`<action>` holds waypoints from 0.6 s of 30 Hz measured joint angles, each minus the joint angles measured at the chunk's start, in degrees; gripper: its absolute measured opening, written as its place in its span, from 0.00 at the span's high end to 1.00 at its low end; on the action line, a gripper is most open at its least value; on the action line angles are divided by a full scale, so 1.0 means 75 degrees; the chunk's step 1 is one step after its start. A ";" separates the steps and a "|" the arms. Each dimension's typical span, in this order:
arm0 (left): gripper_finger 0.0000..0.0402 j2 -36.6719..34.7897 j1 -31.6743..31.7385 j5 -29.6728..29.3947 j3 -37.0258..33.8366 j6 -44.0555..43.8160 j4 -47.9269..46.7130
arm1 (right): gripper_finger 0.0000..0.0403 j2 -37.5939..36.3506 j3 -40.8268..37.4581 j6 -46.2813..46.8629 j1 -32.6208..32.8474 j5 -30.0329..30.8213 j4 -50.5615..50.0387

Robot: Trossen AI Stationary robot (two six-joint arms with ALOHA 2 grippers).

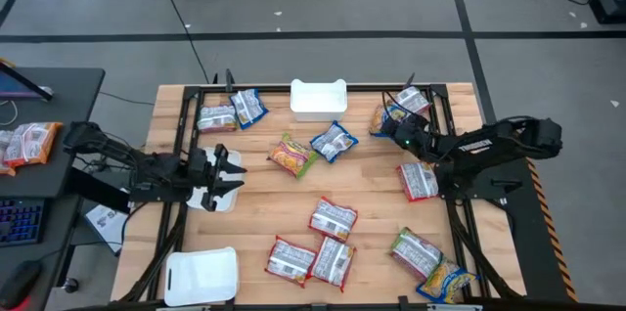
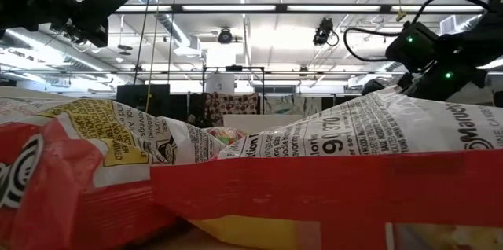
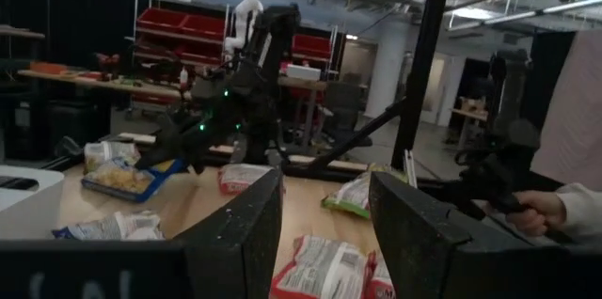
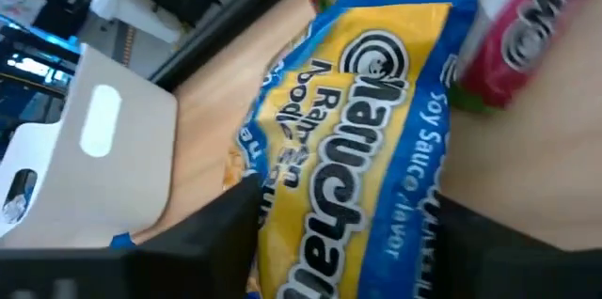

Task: Sort Maruchan noodles
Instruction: Put the blue noodle pack into the top white bin

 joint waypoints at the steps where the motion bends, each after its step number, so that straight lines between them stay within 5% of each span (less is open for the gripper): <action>1: 0.59 0.0049 0.0003 0.0001 0.0001 0.0018 0.0001 | 0.54 0.0061 0.0024 -0.0246 0.0071 0.0130 0.0180; 6: 0.59 0.0224 0.0077 -0.0201 0.0003 0.0040 -0.0022 | 0.80 0.0133 0.0821 -0.1848 0.0553 0.0430 0.0325; 9: 0.59 0.0259 0.0405 -0.0654 0.0286 -0.0075 -0.1077 | 0.95 0.0133 0.1812 -0.3218 0.0902 0.0461 0.0133; 13: 0.59 0.0369 0.1121 -0.0931 0.1010 -0.0469 -0.2891 | 0.95 0.0397 0.3869 -0.4350 0.1309 0.0987 -0.1746; 18: 0.59 0.0784 0.1844 -0.0908 0.1321 -0.0277 -0.3234 | 0.97 0.1637 0.6464 -0.5273 0.1530 0.1193 -0.3587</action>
